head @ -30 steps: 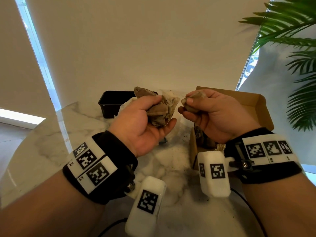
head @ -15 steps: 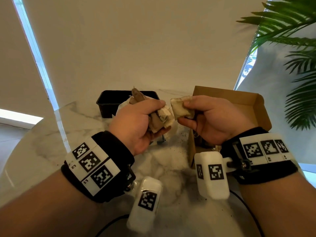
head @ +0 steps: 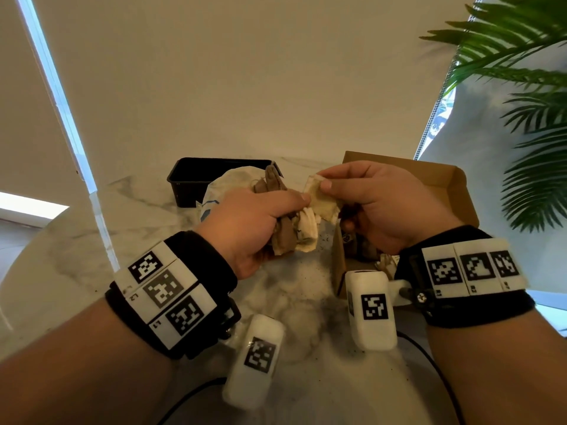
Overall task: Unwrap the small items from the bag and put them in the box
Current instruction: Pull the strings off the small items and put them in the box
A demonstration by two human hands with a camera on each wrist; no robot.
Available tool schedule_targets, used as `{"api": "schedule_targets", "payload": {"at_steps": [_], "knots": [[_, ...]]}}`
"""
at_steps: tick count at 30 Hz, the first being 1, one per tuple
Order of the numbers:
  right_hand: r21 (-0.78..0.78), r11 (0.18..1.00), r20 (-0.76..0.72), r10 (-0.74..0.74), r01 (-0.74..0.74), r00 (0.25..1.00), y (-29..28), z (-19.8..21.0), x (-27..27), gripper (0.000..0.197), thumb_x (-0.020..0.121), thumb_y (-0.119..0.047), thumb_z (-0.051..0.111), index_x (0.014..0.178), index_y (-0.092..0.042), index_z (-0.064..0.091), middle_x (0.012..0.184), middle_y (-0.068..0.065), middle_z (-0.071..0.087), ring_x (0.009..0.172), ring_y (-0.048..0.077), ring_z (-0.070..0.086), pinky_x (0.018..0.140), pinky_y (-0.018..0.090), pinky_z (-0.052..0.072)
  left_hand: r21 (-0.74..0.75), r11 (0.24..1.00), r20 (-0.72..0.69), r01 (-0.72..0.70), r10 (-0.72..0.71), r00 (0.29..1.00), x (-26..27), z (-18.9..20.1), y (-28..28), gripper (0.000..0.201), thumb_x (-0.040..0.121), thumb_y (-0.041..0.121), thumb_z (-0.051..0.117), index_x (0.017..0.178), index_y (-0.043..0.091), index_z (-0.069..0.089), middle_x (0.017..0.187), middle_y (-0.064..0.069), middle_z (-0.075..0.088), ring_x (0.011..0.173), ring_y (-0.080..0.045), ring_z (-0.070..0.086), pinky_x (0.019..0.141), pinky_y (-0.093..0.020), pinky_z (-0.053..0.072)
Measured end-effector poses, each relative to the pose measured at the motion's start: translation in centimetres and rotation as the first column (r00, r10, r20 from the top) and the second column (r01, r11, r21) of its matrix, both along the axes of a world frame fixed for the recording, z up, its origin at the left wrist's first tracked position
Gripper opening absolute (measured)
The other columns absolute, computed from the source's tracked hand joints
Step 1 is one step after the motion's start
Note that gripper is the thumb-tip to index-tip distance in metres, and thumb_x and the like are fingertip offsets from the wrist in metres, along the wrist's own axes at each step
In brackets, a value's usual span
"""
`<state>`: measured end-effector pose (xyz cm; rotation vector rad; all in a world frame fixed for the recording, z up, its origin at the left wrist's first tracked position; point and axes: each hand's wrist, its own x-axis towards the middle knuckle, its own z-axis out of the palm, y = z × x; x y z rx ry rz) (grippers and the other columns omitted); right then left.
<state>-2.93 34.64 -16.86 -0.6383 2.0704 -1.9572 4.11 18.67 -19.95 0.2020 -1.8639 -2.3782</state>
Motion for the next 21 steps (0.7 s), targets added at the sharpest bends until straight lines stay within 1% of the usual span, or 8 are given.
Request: {"api": "schedule_targets", "payload": {"at_steps": [3, 5, 8, 10, 13, 16, 18, 21], "knots": [[-0.066, 0.998, 0.109, 0.021, -0.014, 0.994, 0.1, 0.2, -0.1, 0.032, 0.096, -0.034, 0.060, 0.113, -0.008, 0.066, 0.080, 0.008, 0.069, 0.065, 0.020, 0.061, 0.054, 0.031, 0.046, 0.050, 0.999, 0.003, -0.014, 0.014, 1.000, -0.1, 0.1, 0.0, 0.011, 0.092, 0.022, 0.070, 0.089, 0.012, 0.073, 0.077, -0.007, 0.072, 0.061, -0.020, 0.068, 0.055, -0.028, 0.054], [-0.087, 0.995, 0.169, 0.066, -0.052, 0.983, 0.4, 0.3, -0.1, 0.040, 0.095, -0.035, 0.059, 0.123, -0.007, 0.061, 0.085, 0.010, 0.070, 0.072, 0.023, 0.066, 0.061, 0.033, 0.052, 0.085, 0.996, 0.015, -0.018, 0.016, 1.000, -0.1, 0.2, -0.1, 0.012, 0.094, 0.024, 0.068, 0.085, 0.017, 0.072, 0.074, -0.003, 0.072, 0.059, -0.017, 0.067, 0.051, -0.024, 0.050], [-0.184, 0.977, 0.166, 0.134, -0.103, 0.977, 0.1, 0.2, 0.4, 0.040, 0.087, -0.014, 0.065, 0.127, -0.006, 0.060, 0.081, 0.007, 0.072, 0.070, 0.021, 0.068, 0.060, 0.032, 0.057, 0.106, 0.994, 0.024, -0.016, 0.013, 1.000, 0.1, 0.4, 0.1, 0.012, 0.095, 0.026, 0.067, 0.095, 0.015, 0.072, 0.074, -0.002, 0.073, 0.056, -0.015, 0.067, 0.045, -0.021, 0.048], [-0.212, 0.975, 0.143, 0.092, -0.060, 0.986, -0.2, 0.0, 0.6, 0.036, 0.088, 0.003, 0.063, 0.122, -0.007, 0.062, 0.084, 0.009, 0.073, 0.068, 0.019, 0.069, 0.055, 0.028, 0.058, 0.115, 0.993, 0.031, -0.019, 0.016, 0.999, 0.2, 0.4, 0.3, 0.019, 0.094, 0.027, 0.068, 0.105, 0.013, 0.073, 0.078, -0.003, 0.073, 0.058, -0.015, 0.068, 0.046, -0.022, 0.049], [-0.183, 0.982, 0.127, -0.018, 0.041, 0.992, 0.5, 0.1, 0.8, 0.033, 0.089, 0.009, 0.061, 0.117, -0.008, 0.065, 0.096, 0.015, 0.074, 0.071, 0.020, 0.071, 0.056, 0.028, 0.059, 0.146, 0.989, 0.037, -0.027, 0.022, 0.999, 0.1, 0.3, 0.5, 0.020, 0.092, 0.031, 0.070, 0.105, 0.016, 0.072, 0.080, -0.002, 0.074, 0.061, -0.015, 0.069, 0.047, -0.023, 0.050], [-0.154, 0.977, 0.148, -0.125, 0.147, 0.981, 3.5, 0.8, 0.6, 0.031, 0.090, 0.011, 0.059, 0.114, -0.006, 0.065, 0.108, 0.020, 0.071, 0.078, 0.026, 0.074, 0.062, 0.037, 0.063, 0.182, 0.983, 0.031, -0.031, 0.026, 0.999, 0.1, 0.4, 0.6, 0.017, 0.092, 0.033, 0.071, 0.101, 0.020, 0.069, 0.084, -0.002, 0.074, 0.065, -0.016, 0.070, 0.048, -0.023, 0.051], [-0.042, 0.981, 0.136, -0.182, 0.189, 0.974, 5.9, 1.2, 0.6, 0.031, 0.092, 0.012, 0.055, 0.115, -0.006, 0.065, 0.108, 0.019, 0.070, 0.077, 0.025, 0.075, 0.056, 0.032, 0.061, 0.186, 0.983, 0.023, -0.009, 0.005, 1.000, 0.0, 0.4, 0.8, 0.015, 0.093, 0.035, 0.069, 0.095, 0.021, 0.067, 0.083, -0.001, 0.072, 0.066, -0.016, 0.069, 0.048, -0.023, 0.051], [0.331, 0.908, 0.001, -0.272, 0.256, 0.962, 9.1, 1.1, 1.0, 0.032, 0.094, 0.008, 0.056, 0.117, -0.013, 0.066, 0.111, 0.014, 0.068, 0.084, 0.023, 0.072, 0.054, 0.024, 0.058, 0.172, 0.985, 0.009, 0.015, -0.017, 1.000, -0.3, 0.6, 2.0, 0.017, 0.095, 0.037, 0.067, 0.089, 0.022, 0.065, 0.079, 0.000, 0.069, 0.066, -0.015, 0.068, 0.046, -0.023, 0.050]]}}
